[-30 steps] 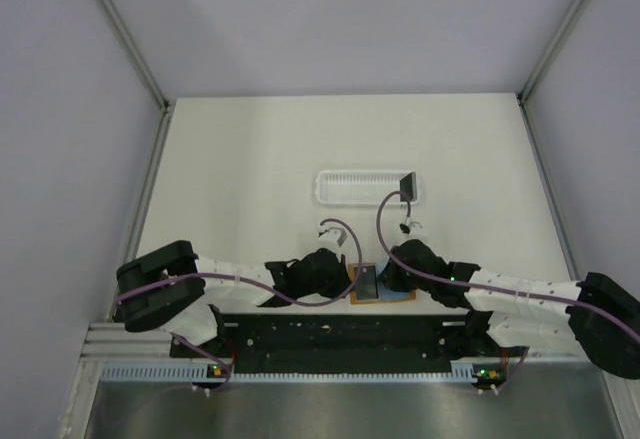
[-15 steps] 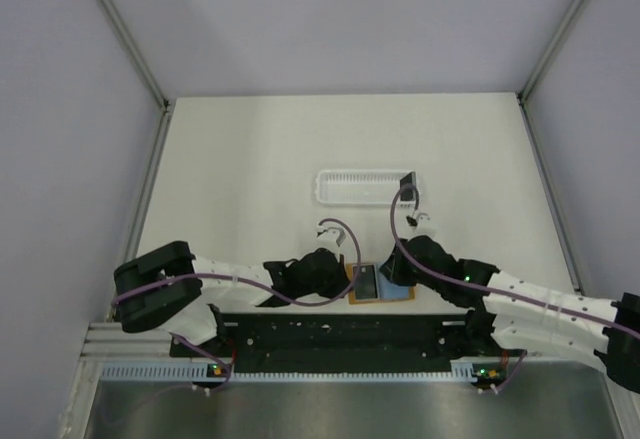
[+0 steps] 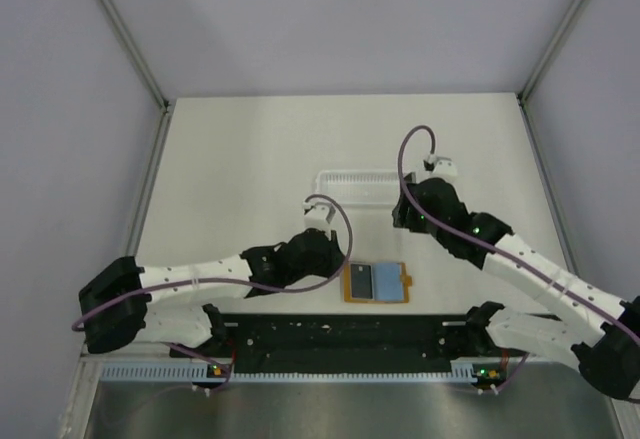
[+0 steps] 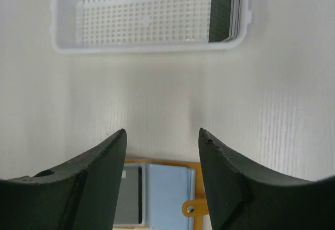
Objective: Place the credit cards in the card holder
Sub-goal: Pick up the credit card from the storage box.
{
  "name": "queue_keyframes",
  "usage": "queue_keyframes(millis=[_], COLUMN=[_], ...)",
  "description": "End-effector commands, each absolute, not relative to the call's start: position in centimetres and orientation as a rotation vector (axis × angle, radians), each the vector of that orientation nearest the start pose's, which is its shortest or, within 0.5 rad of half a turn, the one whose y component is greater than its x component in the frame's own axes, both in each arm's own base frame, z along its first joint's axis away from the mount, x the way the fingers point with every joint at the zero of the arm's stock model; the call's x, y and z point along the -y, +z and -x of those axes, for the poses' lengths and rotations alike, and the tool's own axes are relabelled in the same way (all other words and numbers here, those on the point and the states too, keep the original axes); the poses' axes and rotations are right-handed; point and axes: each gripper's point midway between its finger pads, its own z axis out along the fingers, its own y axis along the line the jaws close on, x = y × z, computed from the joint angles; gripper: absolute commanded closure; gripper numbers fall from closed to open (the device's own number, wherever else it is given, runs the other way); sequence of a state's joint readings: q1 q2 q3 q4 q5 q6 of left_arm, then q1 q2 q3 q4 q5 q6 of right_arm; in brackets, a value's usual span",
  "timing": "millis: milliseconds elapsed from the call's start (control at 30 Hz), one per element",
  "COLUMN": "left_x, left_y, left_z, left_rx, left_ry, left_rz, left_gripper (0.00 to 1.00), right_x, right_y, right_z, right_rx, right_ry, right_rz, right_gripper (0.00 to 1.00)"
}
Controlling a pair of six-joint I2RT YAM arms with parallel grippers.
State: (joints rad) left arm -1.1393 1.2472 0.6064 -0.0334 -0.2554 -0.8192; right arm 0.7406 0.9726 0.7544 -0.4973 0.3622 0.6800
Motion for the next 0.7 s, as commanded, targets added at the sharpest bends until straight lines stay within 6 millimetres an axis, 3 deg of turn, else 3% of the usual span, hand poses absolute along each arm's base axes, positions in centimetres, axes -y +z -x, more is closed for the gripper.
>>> queue_keyframes(millis=[0, 267, 467, 667], left_x=[29.7, 27.8, 27.3, 25.6], left_y=[12.4, 16.9, 17.0, 15.2], left_z=[-20.0, -28.7, -34.5, -38.4], left_rx=[-2.220, -2.111, -2.117, -2.164], left_ry=[-0.713, -0.686, -0.581, -0.421], left_rz=[-0.171, -0.057, -0.046, -0.040], left_gripper=[0.76, 0.56, 0.43, 0.40], right_x=[-14.7, -13.1, -13.3, -13.1], right_y=[18.3, 18.5, 18.1, 17.4], right_z=[-27.5, -33.2, -35.4, -36.4], right_rx=[-2.209, -2.279, -2.306, -2.320], right_ry=[0.217, 0.158, 0.143, 0.141], right_rz=[-0.081, -0.106, -0.088, -0.088], right_gripper=[0.41, 0.37, 0.37, 0.37])
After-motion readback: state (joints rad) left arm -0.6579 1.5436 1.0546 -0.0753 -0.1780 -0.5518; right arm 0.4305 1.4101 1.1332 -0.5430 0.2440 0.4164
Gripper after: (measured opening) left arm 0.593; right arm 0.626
